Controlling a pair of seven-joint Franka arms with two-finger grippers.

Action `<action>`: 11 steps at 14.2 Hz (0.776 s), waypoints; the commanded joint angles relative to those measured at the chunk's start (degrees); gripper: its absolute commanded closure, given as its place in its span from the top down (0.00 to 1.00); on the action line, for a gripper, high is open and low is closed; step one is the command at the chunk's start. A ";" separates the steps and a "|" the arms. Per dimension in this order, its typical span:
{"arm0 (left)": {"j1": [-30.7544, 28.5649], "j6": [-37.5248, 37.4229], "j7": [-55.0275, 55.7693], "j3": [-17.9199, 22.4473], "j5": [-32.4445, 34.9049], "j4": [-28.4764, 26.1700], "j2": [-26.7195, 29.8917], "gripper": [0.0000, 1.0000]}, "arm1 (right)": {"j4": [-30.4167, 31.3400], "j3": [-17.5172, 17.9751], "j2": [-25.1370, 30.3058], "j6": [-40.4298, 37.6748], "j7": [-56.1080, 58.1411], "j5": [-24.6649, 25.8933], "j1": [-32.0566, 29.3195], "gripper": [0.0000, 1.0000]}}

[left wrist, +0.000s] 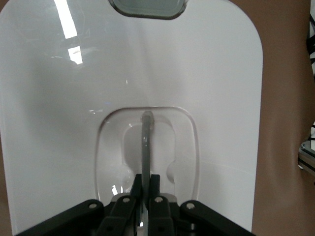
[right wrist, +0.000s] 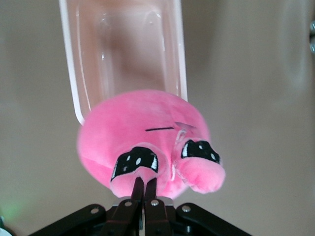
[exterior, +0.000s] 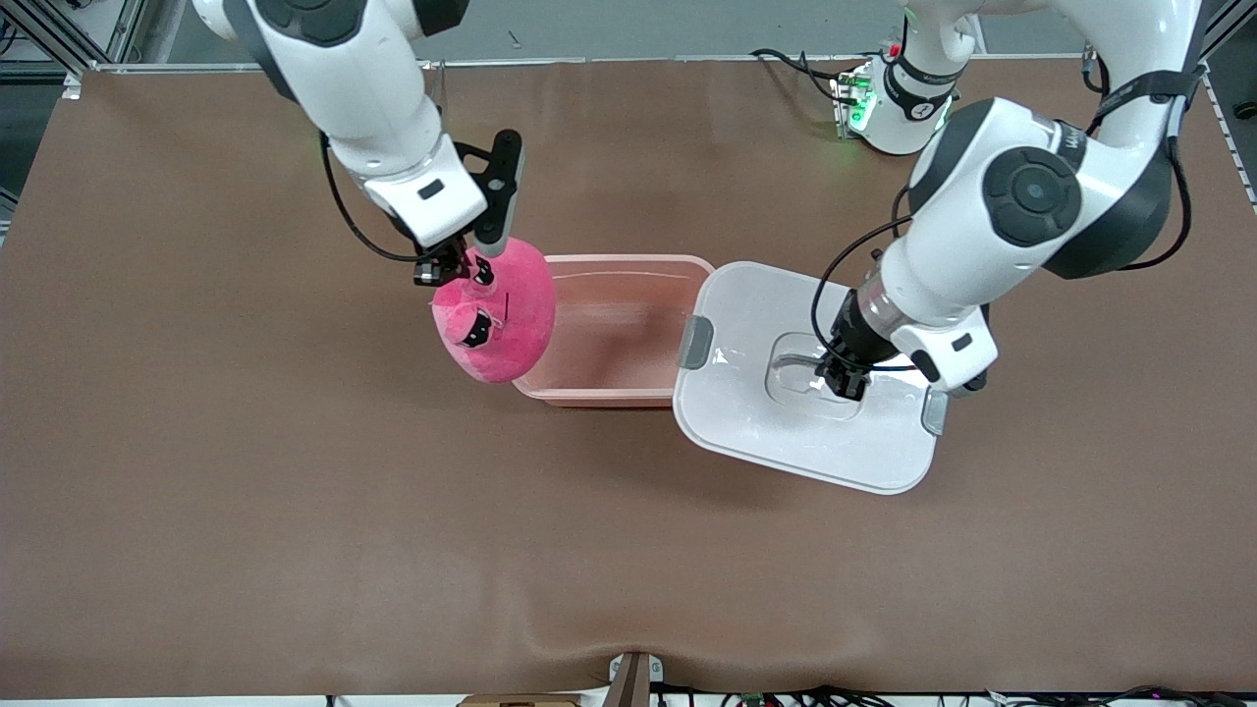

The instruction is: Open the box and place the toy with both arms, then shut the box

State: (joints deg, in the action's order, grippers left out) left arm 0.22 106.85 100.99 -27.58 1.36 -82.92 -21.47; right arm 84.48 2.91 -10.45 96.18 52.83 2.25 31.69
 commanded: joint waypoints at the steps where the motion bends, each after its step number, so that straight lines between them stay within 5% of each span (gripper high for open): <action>1: -1.62 -0.85 -3.96 -0.37 -4.26 1.08 1.43 0.00 | -0.11 -0.54 0.16 0.41 5.34 1.79 1.88 0.00; 11: -6.36 -3.22 -15.29 0.16 -11.03 1.27 1.26 0.00 | 0.68 -0.54 -1.59 1.37 5.97 3.55 5.05 0.00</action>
State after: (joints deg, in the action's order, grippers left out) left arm -5.15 105.34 88.80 -27.48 -8.40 -81.74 -21.11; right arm 85.14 2.90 -11.83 97.16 58.11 4.90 35.94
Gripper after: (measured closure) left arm 0.930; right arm 0.969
